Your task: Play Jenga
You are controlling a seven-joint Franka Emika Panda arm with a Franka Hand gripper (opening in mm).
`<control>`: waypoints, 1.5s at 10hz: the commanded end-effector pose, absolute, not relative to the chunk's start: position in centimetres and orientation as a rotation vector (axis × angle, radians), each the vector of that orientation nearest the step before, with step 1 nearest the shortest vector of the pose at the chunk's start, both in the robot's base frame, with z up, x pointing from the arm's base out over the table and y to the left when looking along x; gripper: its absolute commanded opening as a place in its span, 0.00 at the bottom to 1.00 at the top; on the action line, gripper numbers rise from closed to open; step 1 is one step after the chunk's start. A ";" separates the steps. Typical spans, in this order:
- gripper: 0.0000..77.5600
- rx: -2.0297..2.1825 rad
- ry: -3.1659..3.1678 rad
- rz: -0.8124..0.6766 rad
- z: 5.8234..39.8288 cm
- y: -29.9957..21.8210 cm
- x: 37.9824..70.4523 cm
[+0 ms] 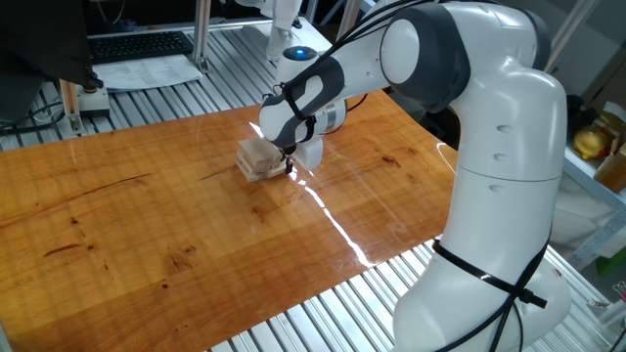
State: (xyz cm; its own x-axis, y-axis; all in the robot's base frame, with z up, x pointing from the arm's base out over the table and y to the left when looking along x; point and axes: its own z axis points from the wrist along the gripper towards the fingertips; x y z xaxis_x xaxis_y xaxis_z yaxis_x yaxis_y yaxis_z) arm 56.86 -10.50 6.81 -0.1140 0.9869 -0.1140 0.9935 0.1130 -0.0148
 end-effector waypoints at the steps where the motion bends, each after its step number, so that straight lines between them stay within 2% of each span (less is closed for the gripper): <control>1: 0.01 2.035 2.281 -0.134 7.0 -10.6 56.9; 15: 0.01 2.035 2.286 -0.127 7.0 -10.7 57.0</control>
State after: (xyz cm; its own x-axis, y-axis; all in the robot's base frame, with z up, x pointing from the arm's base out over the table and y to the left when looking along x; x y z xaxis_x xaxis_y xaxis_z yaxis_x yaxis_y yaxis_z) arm 56.89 -10.56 6.88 -0.1176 0.9868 -0.1117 0.9931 0.1169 -0.0130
